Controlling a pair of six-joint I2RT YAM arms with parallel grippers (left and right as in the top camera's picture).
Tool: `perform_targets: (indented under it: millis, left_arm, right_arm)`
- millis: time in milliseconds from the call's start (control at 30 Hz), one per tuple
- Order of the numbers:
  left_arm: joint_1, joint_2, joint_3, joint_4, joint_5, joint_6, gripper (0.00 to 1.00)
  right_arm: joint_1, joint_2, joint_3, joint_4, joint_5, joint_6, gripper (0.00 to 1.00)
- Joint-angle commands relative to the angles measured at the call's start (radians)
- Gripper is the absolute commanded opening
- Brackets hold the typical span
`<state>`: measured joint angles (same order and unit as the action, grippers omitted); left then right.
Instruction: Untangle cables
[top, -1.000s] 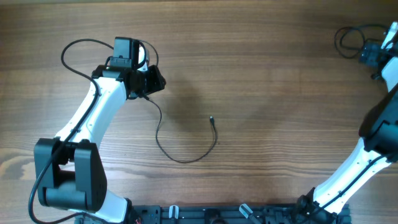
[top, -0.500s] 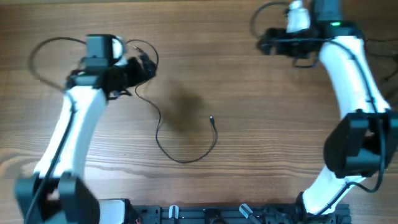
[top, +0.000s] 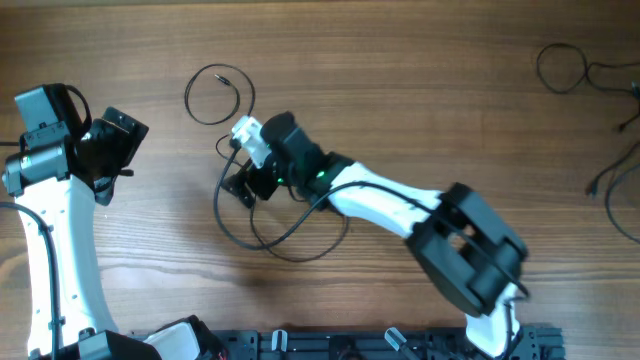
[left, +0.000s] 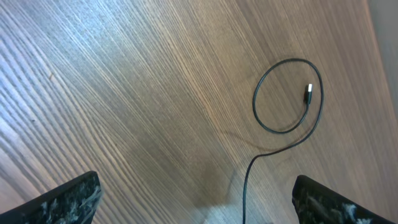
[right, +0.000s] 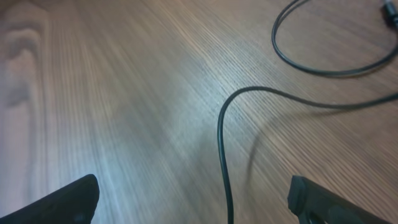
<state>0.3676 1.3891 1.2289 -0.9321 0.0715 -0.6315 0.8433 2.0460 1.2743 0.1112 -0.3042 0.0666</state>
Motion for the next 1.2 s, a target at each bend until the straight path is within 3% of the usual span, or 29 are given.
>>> perform_targets:
  millis: [0, 33, 67, 100, 200, 367, 500, 567, 667, 767, 833, 967, 1067, 1167]
  left_arm:
    - [0.001, 0.003, 0.005, -0.001, -0.017, -0.013, 1.0]
    - [0.001, 0.003, 0.005, -0.001, -0.017, -0.013, 1.0]
    - [0.001, 0.003, 0.005, -0.001, -0.017, -0.013, 1.0]
    - [0.001, 0.003, 0.005, -0.001, -0.017, -0.013, 1.0]
    - [0.001, 0.003, 0.005, -0.001, -0.017, -0.013, 1.0]
    - [0.001, 0.003, 0.005, -0.001, -0.017, -0.013, 1.0]
    - [0.001, 0.003, 0.005, -0.001, -0.017, -0.013, 1.0]
    - [0.001, 0.003, 0.005, -0.001, -0.017, -0.013, 1.0]
    - [0.001, 0.003, 0.005, -0.001, -0.017, -0.013, 1.0]
    - [0.001, 0.003, 0.005, -0.001, -0.017, -0.013, 1.0]
    - [0.001, 0.003, 0.005, -0.001, -0.017, -0.013, 1.0]
    - [0.001, 0.003, 0.005, -0.001, -0.017, -0.013, 1.0]
    - [0.001, 0.003, 0.005, -0.001, -0.017, -0.013, 1.0]
    - [0.001, 0.003, 0.005, -0.001, -0.017, -0.013, 1.0]
  right_arm:
    - [0.022, 0.115, 0.002, 0.034, 0.072, 0.023, 0.84]
    - [0.021, 0.117, 0.002, 0.03, 0.076, 0.018, 0.62]
    - [0.016, 0.113, 0.006, 0.026, 0.111, 0.015, 0.23]
    - [0.004, 0.099, 0.018, 0.01, 0.137, 0.015, 0.04]
    - [-0.063, -0.078, 0.044, -0.204, 0.24, 0.013, 0.04]
    - [-0.227, -0.653, 0.044, -0.692, 0.314, -0.069, 0.04]
    - [-0.33, -1.04, 0.044, -0.803, 0.506, -0.066, 0.04]
    - [-0.356, -1.124, 0.043, -0.817, 0.558, -0.064, 0.04]
    - [-0.359, -1.129, 0.039, -0.864, 0.518, -0.063, 0.04]
    - [-0.359, -0.972, 0.039, -0.835, 0.339, -0.111, 0.04]
    - [-0.359, -0.847, 0.04, -0.705, 0.227, -0.2, 0.04]
    - [-0.359, -0.777, 0.04, -0.439, 0.137, -0.122, 0.04]
    - [-0.359, -0.78, 0.04, -0.449, 0.138, -0.116, 0.04]
    - [-0.359, -0.778, 0.04, -0.6, 0.17, -0.119, 0.04]
